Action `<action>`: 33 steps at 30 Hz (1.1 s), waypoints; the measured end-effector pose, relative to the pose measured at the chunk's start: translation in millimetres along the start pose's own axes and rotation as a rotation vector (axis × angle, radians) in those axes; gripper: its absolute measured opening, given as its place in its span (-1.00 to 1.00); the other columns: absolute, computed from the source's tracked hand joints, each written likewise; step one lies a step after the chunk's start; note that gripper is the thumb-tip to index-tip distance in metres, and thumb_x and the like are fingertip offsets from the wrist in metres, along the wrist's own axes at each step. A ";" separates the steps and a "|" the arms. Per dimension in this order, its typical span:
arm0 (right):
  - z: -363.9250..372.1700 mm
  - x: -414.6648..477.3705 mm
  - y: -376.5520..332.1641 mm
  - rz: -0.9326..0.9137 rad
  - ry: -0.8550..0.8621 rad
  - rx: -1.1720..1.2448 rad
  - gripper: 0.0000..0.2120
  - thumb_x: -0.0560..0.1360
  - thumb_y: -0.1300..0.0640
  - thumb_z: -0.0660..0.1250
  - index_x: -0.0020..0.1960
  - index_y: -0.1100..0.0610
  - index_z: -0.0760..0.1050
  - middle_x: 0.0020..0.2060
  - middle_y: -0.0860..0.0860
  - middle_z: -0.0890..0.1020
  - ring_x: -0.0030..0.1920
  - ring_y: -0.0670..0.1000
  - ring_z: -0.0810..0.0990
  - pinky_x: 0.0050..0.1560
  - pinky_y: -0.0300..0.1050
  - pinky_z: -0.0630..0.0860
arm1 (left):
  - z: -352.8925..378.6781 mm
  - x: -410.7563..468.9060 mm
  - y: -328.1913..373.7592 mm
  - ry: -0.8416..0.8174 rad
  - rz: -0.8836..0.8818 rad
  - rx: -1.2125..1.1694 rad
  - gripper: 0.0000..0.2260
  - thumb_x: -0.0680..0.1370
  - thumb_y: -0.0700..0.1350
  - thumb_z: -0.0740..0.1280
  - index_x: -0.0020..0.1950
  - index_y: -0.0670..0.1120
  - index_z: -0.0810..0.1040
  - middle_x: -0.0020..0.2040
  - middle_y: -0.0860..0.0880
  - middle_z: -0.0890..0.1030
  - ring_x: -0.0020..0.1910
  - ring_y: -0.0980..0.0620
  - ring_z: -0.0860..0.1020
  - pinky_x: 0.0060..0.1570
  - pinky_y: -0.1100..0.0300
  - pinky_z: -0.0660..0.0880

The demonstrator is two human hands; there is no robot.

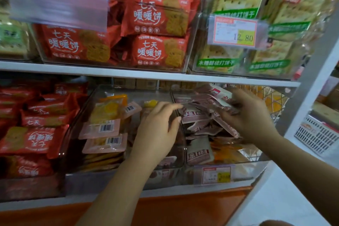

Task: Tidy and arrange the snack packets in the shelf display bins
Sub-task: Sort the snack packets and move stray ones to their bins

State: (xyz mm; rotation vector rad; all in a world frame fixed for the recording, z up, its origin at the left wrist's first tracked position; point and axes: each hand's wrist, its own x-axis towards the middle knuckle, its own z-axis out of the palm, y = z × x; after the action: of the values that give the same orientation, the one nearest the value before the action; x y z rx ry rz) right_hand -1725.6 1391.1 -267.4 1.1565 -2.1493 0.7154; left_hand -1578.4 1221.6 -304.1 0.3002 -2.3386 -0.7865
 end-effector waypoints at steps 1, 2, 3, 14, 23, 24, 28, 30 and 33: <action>1.4 1.2 5.5 -0.050 0.049 -0.061 -0.70 0.28 0.22 0.53 -0.06 0.11 0.49 -0.19 -0.02 0.49 -0.26 0.08 0.50 -0.35 -0.21 0.35 | -0.2 -0.1 -0.3 -0.018 0.009 0.021 -0.73 0.59 -0.05 0.22 0.29 0.11 0.45 0.24 0.17 0.42 0.22 0.15 0.40 0.21 0.21 0.36; 3.5 2.5 9.3 -0.086 0.087 -0.116 -0.67 0.27 0.24 0.53 -0.02 0.14 0.51 -0.16 0.04 0.53 -0.23 0.14 0.53 -0.32 -0.18 0.38 | -0.1 -0.4 -0.8 -0.040 0.011 0.035 -0.75 0.59 -0.06 0.22 0.26 0.11 0.47 0.22 0.17 0.44 0.20 0.14 0.42 0.24 0.13 0.39; 7.7 3.7 12.5 -0.115 0.107 -0.170 -0.63 0.27 0.26 0.52 0.05 0.16 0.53 -0.10 0.11 0.57 -0.18 0.19 0.56 -0.30 -0.13 0.44 | -0.1 -0.9 -1.6 -0.062 0.010 0.053 -0.76 0.59 -0.06 0.22 0.25 0.11 0.48 0.21 0.17 0.45 0.19 0.14 0.43 0.25 0.07 0.40; 67.1 60.8 34.2 0.094 -0.571 0.002 -0.58 0.55 0.14 0.24 0.41 0.02 0.35 0.41 0.10 0.36 0.34 0.14 0.39 0.32 -0.08 0.31 | -11.7 -1.7 -21.8 -0.090 -0.020 0.164 -0.78 0.58 -0.03 0.21 0.20 0.14 0.49 0.19 0.18 0.49 0.17 0.15 0.45 0.22 0.04 0.42; 79.2 76.4 13.3 0.153 -0.776 -0.044 -0.59 0.63 -0.01 0.05 0.46 0.03 0.25 0.47 0.10 0.25 0.43 0.11 0.26 0.38 -0.10 0.21 | -53.9 -9.1 -47.4 0.031 -0.020 0.134 -0.79 0.56 -0.12 0.27 0.15 0.09 0.56 0.12 0.16 0.56 0.06 0.25 0.48 0.04 0.39 0.39; 74.5 73.0 9.9 0.110 -0.717 -0.091 -0.58 0.62 -0.07 0.04 0.43 0.01 0.30 0.44 0.11 0.31 0.40 0.12 0.31 0.35 -0.08 0.25 | -60.1 -11.3 -50.8 0.046 -0.020 0.129 -0.79 0.55 -0.14 0.29 0.14 0.07 0.57 0.12 0.15 0.56 0.06 0.24 0.48 0.03 0.40 0.39; 53.6 41.5 -35.9 -0.104 -0.459 0.019 -0.63 0.56 -0.06 0.18 0.30 0.05 0.46 0.17 0.07 0.57 0.17 0.10 0.50 0.16 -0.02 0.43 | -83.1 -24.3 -62.2 0.005 -0.086 0.151 -0.78 0.54 -0.14 0.30 0.15 0.07 0.57 0.07 0.13 0.55 0.01 0.16 0.53 0.03 0.14 0.52; 47.1 21.9 -69.2 -0.291 -0.474 0.108 -0.73 0.55 0.01 0.25 0.20 0.04 0.53 0.05 -0.01 0.61 0.07 0.00 0.53 0.08 -0.06 0.47 | -91.1 -31.1 -65.5 -0.047 -0.110 0.164 -0.81 0.53 -0.13 0.32 0.11 0.09 0.58 -0.01 0.15 0.56 -0.06 0.22 0.52 -0.03 0.17 0.52; 44.9 -4.7 -108.7 -0.391 -0.729 0.180 -0.78 0.54 -0.04 0.24 0.13 -0.01 0.54 -0.03 -0.08 0.62 -0.08 -0.10 0.56 -0.04 -0.12 0.52 | -97.9 -42.0 -67.8 -0.198 -0.131 0.181 -0.87 0.51 -0.10 0.37 -0.01 0.12 0.61 -0.10 0.23 0.57 -0.13 0.32 0.51 -0.15 0.40 0.44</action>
State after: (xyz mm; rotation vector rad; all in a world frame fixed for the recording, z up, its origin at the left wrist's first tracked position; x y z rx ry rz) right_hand -1640.9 1310.7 -282.0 2.1112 -2.3134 0.3331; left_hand -1482.6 1139.4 -306.5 0.4768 -2.6048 -0.6930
